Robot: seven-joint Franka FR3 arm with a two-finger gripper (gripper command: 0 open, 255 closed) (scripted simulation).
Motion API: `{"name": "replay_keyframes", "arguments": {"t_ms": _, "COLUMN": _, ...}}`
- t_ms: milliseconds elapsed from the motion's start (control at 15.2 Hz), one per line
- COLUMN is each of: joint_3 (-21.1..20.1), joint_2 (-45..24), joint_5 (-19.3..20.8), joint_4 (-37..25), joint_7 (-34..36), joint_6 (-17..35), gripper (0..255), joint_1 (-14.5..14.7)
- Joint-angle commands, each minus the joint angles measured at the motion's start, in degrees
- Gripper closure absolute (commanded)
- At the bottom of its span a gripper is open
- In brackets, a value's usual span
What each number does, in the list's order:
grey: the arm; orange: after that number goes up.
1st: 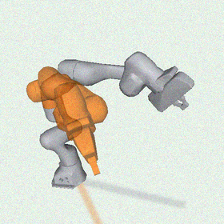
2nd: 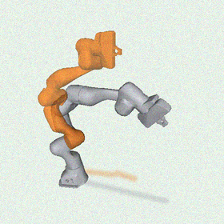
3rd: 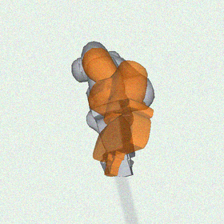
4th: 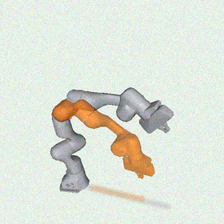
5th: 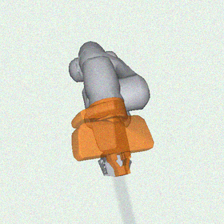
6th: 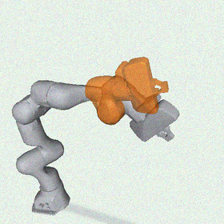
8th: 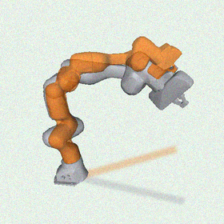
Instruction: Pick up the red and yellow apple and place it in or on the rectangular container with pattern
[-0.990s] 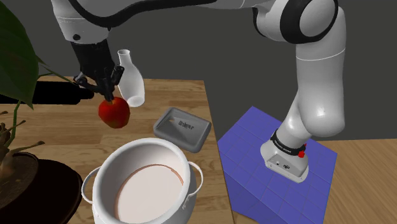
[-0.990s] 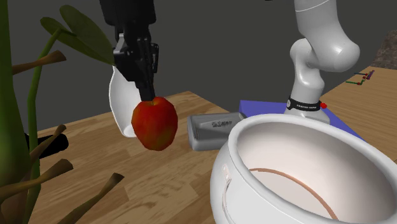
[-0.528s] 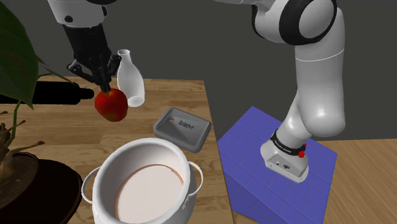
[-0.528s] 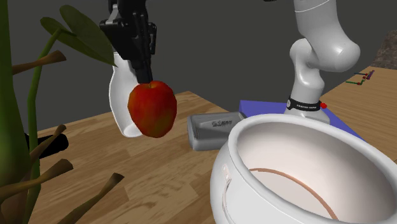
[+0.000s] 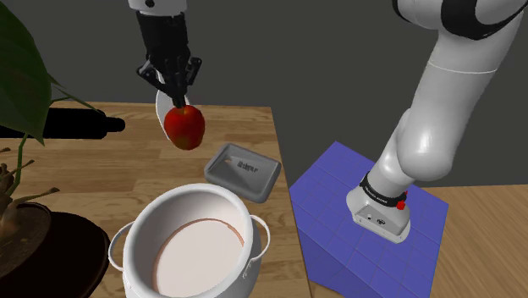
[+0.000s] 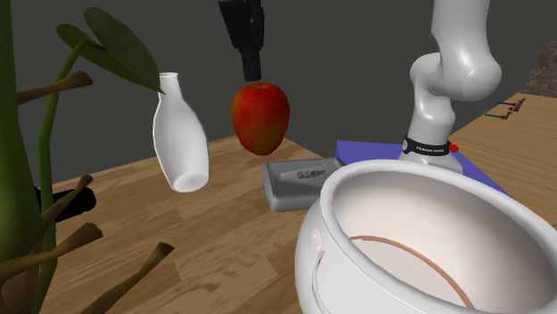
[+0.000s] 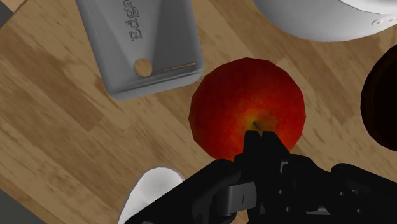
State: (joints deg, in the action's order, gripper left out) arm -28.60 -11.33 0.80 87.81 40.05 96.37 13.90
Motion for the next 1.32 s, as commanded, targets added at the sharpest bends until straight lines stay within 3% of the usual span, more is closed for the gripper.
{"name": "replay_keyframes", "arguments": {"t_ms": 0, "joint_3": 0.3, "joint_2": 5.5, "joint_5": -2.6, "joint_4": 5.5, "joint_7": -2.3, "joint_6": 0.5, "gripper": 255, "joint_1": -2.0}}
{"name": "replay_keyframes", "arguments": {"t_ms": 594, "joint_3": 5.9, "joint_2": 26.5, "joint_5": -10.8, "joint_4": 21.7, "joint_7": -12.9, "joint_6": -3.4, "gripper": 255, "joint_1": -5.8}}
{"name": "replay_keyframes", "arguments": {"t_ms": 1254, "joint_3": 5.5, "joint_2": 27.0, "joint_5": -11.3, "joint_4": 29.8, "joint_7": -13.7, "joint_6": 4.3, "gripper": 255, "joint_1": -5.4}}
